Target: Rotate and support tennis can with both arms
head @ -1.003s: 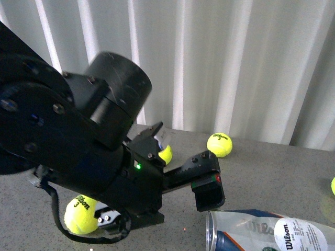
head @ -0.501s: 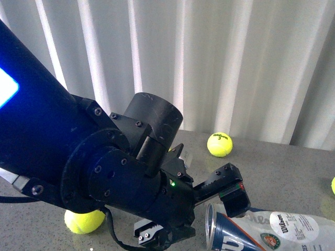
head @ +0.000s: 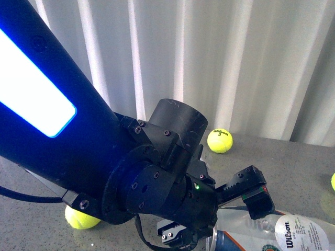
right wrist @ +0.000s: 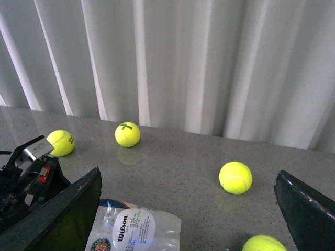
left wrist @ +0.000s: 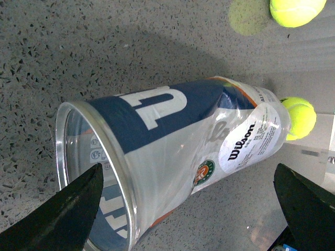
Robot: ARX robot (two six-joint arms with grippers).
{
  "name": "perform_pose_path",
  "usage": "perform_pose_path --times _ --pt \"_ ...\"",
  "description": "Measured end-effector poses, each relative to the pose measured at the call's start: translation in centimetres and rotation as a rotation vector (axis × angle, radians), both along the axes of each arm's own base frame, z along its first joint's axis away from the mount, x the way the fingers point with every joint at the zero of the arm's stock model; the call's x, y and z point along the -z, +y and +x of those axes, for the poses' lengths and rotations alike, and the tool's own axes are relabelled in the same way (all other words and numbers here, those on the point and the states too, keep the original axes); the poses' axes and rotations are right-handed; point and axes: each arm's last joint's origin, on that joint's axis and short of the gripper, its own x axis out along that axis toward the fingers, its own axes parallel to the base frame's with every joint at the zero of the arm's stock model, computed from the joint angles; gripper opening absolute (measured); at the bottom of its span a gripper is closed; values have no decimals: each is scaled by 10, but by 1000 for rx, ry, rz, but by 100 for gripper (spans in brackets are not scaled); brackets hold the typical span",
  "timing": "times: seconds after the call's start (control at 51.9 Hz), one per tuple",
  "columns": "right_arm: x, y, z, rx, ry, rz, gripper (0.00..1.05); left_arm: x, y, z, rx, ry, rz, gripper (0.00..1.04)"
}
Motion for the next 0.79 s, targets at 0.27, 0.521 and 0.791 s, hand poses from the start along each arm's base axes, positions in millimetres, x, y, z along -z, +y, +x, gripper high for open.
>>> perform_pose_path --times 0.27,0.521,0.791 --pt "0 0 0 0 0 0 98 0 -8 -4 25 -5 12 52" --pt "0 0 0 0 0 0 98 2 -13 -8 58 5 10 5" --pt "0 0 0 0 0 0 98 -22 -10 -9 89 -26 77 4"
